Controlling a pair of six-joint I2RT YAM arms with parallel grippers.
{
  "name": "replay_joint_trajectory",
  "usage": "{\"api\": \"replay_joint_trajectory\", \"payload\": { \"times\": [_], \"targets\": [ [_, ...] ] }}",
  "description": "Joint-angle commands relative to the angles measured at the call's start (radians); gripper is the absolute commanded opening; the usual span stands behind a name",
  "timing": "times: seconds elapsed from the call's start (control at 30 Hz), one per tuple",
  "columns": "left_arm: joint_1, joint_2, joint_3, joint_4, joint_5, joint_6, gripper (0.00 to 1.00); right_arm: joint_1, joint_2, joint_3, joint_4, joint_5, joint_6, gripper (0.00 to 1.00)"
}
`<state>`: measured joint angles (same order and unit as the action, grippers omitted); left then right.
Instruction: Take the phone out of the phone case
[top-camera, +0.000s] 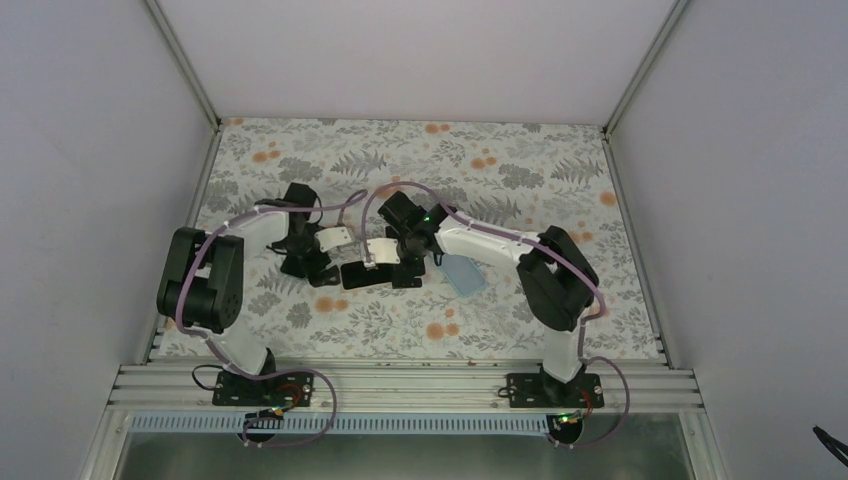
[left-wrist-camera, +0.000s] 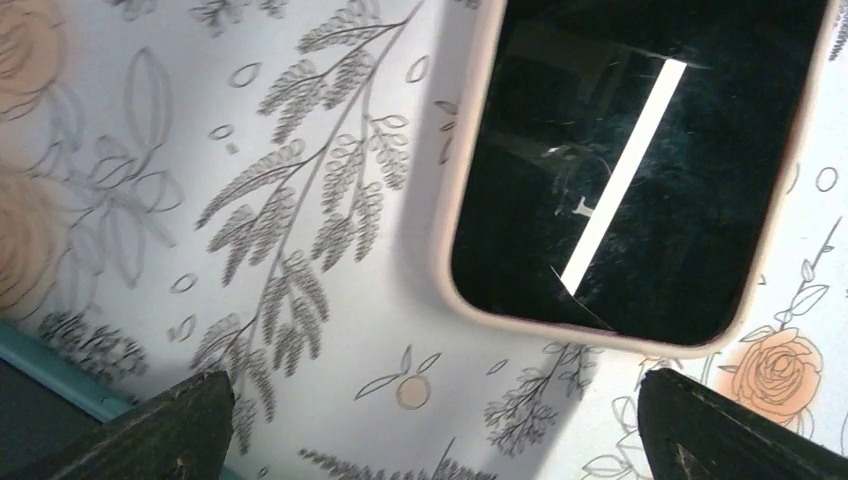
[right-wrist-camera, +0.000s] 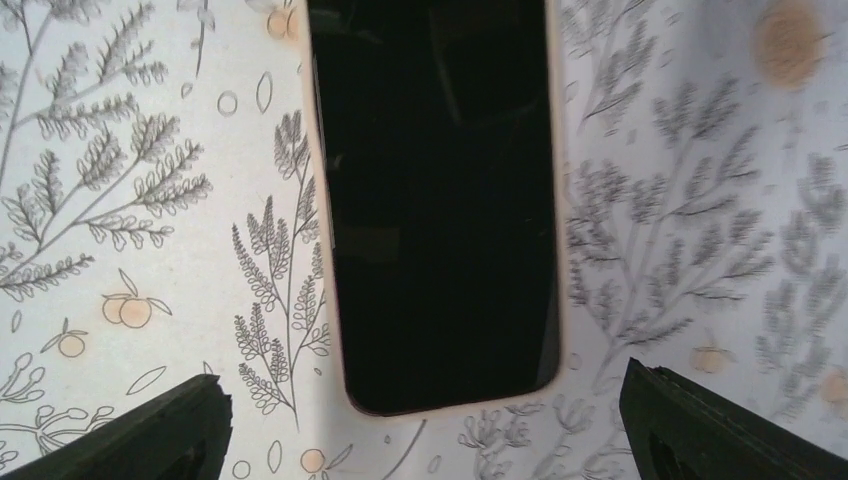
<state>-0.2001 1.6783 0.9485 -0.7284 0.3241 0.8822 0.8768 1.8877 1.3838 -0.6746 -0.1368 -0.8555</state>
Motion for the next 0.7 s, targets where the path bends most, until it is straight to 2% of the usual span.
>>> {"api": "replay_joint_trajectory", "payload": {
  "times": [0.0, 0.13, 0.27, 0.67],
  "targets": [
    [0.045, -0.039, 0.038, -0.001, 0.001, -0.029, 1.00, 0.006, 0.042, 0.007, 0.026, -0.030, -0.062, 1.00],
    [0.129, -0.095, 0.099, -0.019, 0.003, -0.042, 1.00, 0.006, 0.080, 0.033, 0.045, -0.047, -0.076, 1.00],
    [0.196, -0.145, 0.156, -0.100, 0.071, -0.021, 1.00, 0.006, 0.144, 0.096, 0.012, -0.070, -0.077, 1.00],
    [0.247, -0.248, 0.206, -0.216, 0.143, -0.007, 1.00, 0.004, 0.271, 0.190, -0.031, -0.079, -0.063, 1.00]
  ]
}}
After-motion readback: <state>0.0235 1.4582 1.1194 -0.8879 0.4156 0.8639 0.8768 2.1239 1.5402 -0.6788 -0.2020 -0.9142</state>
